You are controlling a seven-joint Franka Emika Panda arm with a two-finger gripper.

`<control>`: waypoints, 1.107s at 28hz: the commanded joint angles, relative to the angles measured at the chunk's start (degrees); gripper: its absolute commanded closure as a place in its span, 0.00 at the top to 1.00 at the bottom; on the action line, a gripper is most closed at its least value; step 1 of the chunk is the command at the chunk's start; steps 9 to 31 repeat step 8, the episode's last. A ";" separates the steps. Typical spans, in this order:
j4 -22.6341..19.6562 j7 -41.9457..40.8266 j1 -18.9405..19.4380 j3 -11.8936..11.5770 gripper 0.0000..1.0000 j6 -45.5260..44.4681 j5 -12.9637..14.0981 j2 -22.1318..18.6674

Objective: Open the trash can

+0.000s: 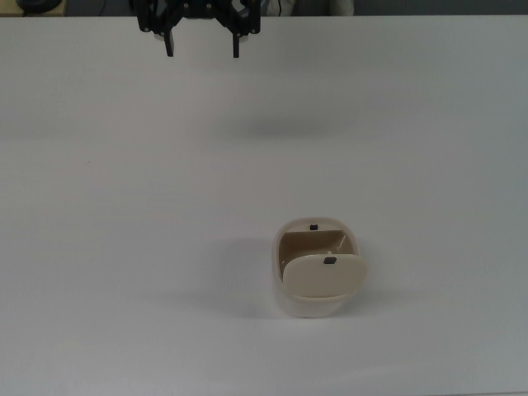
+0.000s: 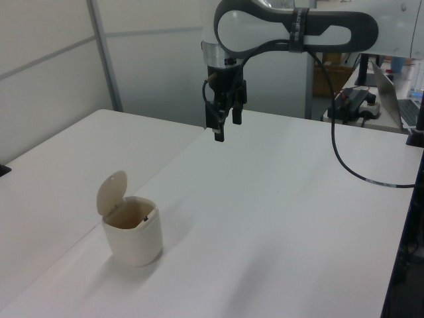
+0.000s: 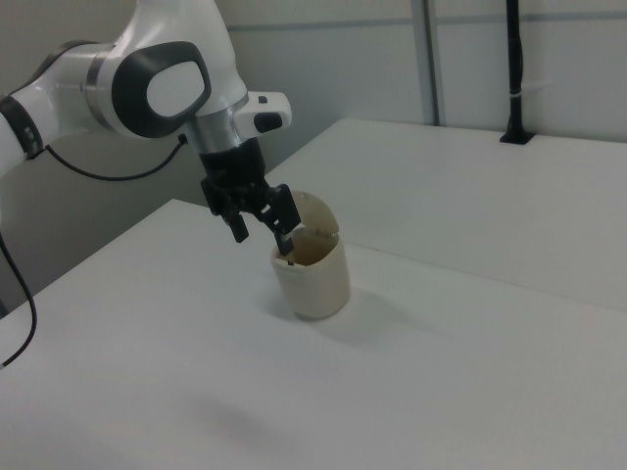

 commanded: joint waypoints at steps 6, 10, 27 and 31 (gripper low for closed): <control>-1.55 -0.63 -0.02 -0.29 1.00 1.17 0.18 -1.09; -1.55 -0.63 -0.11 -0.38 1.00 1.00 0.18 -1.09; -1.55 -0.63 -0.11 -0.38 1.00 1.00 0.18 -1.09; -1.55 -0.63 -0.11 -0.38 1.00 1.00 0.18 -1.09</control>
